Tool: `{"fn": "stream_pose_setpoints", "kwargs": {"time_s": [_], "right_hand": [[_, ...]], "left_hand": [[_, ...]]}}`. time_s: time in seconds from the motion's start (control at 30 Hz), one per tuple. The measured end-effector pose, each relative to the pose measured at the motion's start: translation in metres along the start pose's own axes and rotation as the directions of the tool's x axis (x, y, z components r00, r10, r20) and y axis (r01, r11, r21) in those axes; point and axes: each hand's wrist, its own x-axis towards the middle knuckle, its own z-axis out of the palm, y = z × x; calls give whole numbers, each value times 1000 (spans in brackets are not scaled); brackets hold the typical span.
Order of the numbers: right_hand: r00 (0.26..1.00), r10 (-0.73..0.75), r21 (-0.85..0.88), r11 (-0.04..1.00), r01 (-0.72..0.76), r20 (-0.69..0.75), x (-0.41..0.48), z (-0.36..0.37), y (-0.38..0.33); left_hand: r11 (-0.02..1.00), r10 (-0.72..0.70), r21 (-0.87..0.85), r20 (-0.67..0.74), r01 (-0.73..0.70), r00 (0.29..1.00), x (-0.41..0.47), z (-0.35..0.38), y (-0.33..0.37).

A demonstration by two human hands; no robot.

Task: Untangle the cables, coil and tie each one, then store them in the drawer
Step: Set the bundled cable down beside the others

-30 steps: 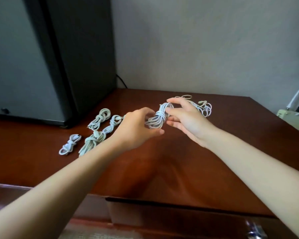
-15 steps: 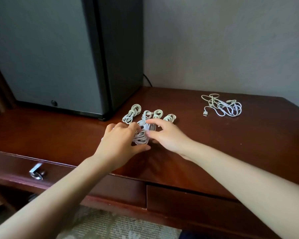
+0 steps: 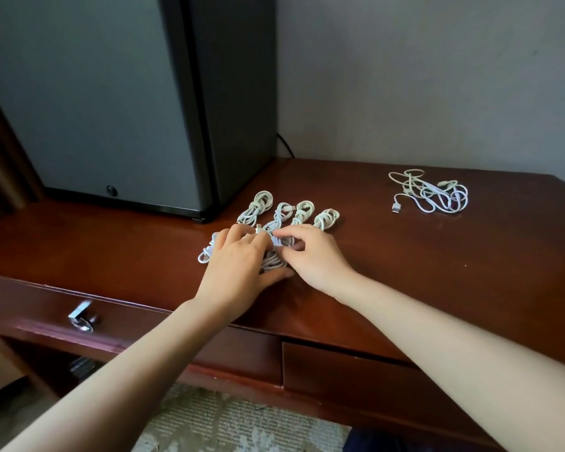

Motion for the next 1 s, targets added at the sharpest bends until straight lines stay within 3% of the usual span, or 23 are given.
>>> {"fn": "stream_pose_setpoints", "kwargs": {"time_s": [0.17,0.37,0.5,0.77,0.9,1.0], "right_hand": [[997,-64,-33,997,66,48,-4,-7,2],[993,-86,-69,993,92,85,-6,-24,4],[991,-96,8,995,96,97,-5,-44,11],[997,-72,82,994,74,-28,0,-113,58],[995,1,73,997,6,-102,-3,-152,92],[982,66,72,996,-55,-175,-8,-180,118]], "left_hand": [[997,-29,-77,8,30,1000,2,4,2],[1000,-1,24,23,1,1000,11,0,0],[1000,-3,22,44,2,999,27,-14,16],[963,-24,-267,69,42,997,89,-1,83],[895,-42,-434,157,108,987,128,40,124],[871,-49,-462,256,167,965,151,74,152]]}}
